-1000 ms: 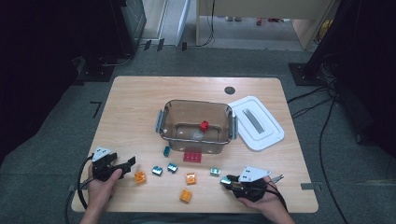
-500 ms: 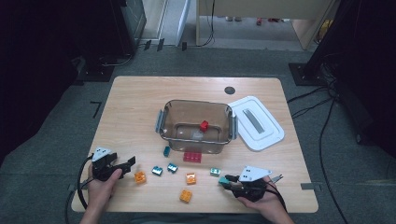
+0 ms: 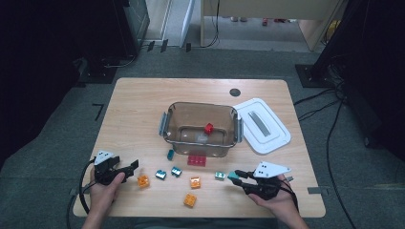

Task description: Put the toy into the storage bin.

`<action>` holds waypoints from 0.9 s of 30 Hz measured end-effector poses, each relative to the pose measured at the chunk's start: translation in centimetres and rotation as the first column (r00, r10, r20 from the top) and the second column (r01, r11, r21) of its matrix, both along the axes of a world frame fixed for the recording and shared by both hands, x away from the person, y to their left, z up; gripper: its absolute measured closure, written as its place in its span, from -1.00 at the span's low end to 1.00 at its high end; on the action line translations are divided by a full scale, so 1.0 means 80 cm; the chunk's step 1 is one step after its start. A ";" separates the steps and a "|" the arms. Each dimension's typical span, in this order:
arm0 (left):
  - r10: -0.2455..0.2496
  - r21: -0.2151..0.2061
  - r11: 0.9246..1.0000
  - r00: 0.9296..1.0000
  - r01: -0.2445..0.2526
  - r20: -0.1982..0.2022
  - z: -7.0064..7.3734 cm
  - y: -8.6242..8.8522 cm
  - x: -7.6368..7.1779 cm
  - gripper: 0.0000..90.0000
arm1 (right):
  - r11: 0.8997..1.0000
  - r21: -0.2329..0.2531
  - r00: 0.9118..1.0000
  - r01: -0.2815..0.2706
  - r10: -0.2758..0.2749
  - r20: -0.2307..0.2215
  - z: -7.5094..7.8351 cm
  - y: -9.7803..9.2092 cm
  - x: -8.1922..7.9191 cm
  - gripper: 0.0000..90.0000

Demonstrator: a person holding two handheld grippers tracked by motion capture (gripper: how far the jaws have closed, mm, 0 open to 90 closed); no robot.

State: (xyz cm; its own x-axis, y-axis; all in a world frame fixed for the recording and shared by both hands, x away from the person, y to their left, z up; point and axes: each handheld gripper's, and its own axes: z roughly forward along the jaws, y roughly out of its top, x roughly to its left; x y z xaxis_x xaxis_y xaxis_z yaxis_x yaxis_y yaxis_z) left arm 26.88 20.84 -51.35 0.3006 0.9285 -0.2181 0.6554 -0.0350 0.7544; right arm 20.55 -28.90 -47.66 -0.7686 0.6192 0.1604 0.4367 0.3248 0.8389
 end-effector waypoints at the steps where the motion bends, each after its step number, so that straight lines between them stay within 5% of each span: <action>1: 0.000 0.000 1.000 1.000 0.000 0.000 0.000 0.000 0.000 -0.69 | 1.000 0.000 1.000 0.000 0.000 0.000 0.000 0.000 0.000 0.51; 17: -0.002 0.000 1.000 1.000 0.002 0.000 0.000 0.000 0.000 -0.69 | 0.999 0.030 0.997 0.011 -0.013 0.073 0.090 0.005 0.018 0.51; 27: -0.004 -0.001 1.000 1.000 0.004 0.000 0.000 0.000 0.000 -0.69 | 0.999 0.046 0.994 0.027 -0.032 0.105 0.130 0.012 0.033 0.51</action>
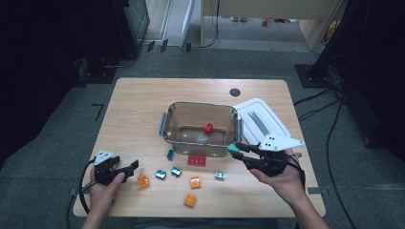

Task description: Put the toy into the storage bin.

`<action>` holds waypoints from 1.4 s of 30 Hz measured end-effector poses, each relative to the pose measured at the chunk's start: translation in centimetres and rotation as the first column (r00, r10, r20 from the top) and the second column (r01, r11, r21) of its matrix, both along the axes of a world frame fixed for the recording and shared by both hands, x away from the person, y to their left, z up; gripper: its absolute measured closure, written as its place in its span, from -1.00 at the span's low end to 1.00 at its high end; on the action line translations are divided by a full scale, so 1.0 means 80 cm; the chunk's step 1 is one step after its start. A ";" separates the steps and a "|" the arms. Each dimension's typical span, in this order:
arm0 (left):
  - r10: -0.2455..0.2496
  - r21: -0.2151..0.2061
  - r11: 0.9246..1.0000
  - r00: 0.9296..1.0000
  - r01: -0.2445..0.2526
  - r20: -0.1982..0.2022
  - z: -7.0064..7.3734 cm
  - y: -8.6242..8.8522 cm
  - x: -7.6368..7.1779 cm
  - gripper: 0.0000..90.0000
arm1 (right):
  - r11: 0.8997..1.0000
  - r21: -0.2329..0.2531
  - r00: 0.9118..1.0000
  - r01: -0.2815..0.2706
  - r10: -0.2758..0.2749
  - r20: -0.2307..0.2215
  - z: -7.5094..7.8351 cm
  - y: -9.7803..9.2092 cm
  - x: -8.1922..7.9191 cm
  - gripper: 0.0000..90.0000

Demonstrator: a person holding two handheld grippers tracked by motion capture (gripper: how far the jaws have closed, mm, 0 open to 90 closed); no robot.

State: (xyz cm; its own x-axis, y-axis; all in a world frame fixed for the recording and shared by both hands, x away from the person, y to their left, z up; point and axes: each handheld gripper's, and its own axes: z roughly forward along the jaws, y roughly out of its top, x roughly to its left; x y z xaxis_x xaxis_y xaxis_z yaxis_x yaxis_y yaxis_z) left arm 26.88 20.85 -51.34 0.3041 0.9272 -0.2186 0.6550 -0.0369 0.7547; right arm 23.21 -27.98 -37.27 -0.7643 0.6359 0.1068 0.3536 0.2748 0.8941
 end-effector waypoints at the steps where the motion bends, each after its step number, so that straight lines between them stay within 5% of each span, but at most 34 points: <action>1: 0.000 -0.001 1.000 1.000 0.000 0.001 0.000 0.000 0.000 -0.69 | 1.000 -0.002 1.000 -0.002 0.002 0.014 0.008 0.003 0.005 0.51; 17: -0.002 -0.001 1.000 1.000 0.002 0.000 0.000 0.000 0.000 -0.69 | 1.000 0.016 1.000 -0.001 0.000 0.014 0.032 0.032 0.045 0.51; 42: -0.003 -0.004 1.000 1.000 0.003 0.004 0.000 0.000 0.000 -0.69 | 0.999 0.009 0.998 0.033 -0.033 -0.055 0.014 0.074 0.116 0.51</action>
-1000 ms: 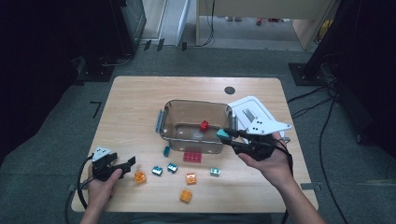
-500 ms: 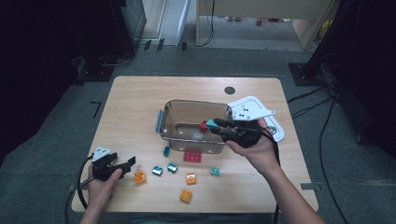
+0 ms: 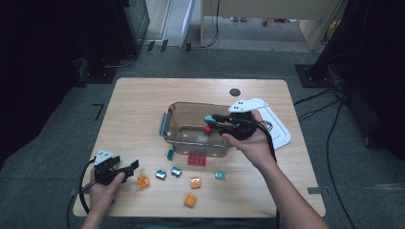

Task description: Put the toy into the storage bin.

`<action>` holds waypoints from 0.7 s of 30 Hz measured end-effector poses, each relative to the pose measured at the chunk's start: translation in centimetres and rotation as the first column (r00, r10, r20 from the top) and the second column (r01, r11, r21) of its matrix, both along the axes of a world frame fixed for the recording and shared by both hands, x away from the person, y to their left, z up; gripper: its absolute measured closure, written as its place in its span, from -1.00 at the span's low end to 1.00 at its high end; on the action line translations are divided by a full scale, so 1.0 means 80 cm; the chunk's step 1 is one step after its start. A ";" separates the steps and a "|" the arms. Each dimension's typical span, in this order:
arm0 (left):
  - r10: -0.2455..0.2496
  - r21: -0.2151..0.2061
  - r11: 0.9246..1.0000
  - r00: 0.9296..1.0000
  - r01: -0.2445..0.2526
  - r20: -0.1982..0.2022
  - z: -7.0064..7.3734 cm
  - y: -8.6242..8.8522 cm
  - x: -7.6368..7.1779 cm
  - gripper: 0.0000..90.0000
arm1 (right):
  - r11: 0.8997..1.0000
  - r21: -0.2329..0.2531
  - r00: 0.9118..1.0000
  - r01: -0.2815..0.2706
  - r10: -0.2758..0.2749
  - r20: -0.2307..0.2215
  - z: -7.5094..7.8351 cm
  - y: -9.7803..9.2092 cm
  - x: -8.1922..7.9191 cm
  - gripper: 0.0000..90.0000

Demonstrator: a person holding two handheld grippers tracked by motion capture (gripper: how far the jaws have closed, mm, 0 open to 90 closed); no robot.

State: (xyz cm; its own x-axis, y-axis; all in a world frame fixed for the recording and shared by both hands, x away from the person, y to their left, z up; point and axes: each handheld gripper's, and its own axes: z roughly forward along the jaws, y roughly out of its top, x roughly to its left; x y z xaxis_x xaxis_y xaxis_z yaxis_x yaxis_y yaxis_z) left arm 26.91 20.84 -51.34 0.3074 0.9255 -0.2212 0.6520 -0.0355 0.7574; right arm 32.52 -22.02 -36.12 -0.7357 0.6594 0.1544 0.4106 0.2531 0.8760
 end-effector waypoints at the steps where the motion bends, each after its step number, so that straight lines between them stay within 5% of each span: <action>1: 0.000 0.000 1.000 1.000 0.000 0.000 0.000 0.000 0.000 -0.69 | 1.000 0.000 1.000 0.000 0.000 0.000 0.000 0.000 0.000 0.51; 21: -0.006 0.000 1.000 1.000 0.006 -0.001 0.000 0.000 0.000 -0.69 | 0.995 -0.099 0.997 0.012 -0.020 -0.080 -0.041 0.020 0.043 0.51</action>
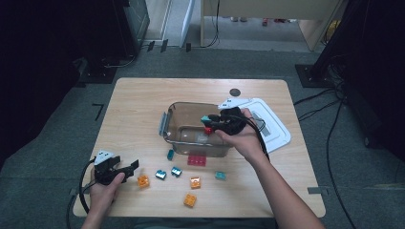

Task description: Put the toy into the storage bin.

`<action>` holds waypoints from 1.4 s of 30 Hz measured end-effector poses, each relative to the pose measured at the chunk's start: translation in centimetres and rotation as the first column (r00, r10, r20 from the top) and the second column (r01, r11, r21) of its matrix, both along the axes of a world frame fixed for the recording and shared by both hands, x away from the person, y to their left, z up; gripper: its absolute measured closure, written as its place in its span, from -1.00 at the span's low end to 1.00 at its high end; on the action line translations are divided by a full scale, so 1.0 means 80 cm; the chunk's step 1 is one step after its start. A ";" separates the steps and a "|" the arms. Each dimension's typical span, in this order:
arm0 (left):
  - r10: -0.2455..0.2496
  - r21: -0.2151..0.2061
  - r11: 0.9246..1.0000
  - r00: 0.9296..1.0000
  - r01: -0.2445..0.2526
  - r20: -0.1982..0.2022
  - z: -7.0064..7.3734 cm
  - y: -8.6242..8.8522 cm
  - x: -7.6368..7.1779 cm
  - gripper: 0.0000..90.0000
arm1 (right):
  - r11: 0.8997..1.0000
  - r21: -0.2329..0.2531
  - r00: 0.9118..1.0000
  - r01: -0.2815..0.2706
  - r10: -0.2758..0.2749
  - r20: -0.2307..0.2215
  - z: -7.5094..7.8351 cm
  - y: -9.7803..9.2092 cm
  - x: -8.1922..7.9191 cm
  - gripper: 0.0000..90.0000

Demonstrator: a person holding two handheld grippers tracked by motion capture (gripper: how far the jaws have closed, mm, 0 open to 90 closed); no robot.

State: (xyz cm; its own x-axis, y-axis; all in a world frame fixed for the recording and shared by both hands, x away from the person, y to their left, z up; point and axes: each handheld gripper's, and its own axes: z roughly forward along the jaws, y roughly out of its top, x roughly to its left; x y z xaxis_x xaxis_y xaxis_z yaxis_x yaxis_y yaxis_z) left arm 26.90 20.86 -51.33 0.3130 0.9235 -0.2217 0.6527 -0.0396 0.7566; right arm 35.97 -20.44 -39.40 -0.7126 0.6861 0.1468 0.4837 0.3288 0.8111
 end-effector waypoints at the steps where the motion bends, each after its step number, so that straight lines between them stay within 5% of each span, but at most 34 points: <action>1: 0.000 0.000 1.000 1.000 0.000 0.000 0.000 0.000 0.000 -0.69 | 1.000 0.000 1.000 0.000 0.000 0.000 0.000 0.000 0.000 0.51; 19: -0.001 0.001 1.000 1.000 0.001 -0.001 0.000 0.000 0.000 -0.69 | 0.994 -0.105 0.994 -0.018 0.006 -0.105 -0.011 0.005 0.009 0.51; 34: -0.002 0.001 1.000 1.000 0.002 -0.001 0.000 0.000 0.000 -0.69 | 0.995 -0.097 0.990 -0.034 0.021 -0.137 -0.017 0.004 0.011 0.50; 37: -0.002 0.002 1.000 1.000 0.002 -0.001 0.000 0.000 0.000 -0.69 | 0.997 -0.064 0.992 -0.036 0.028 -0.126 -0.016 0.001 0.010 0.16; 42: -0.001 0.002 1.000 1.000 0.001 -0.001 0.000 0.000 0.000 -0.68 | 0.995 -0.089 0.993 -0.053 0.044 -0.107 -0.016 0.004 0.007 -0.22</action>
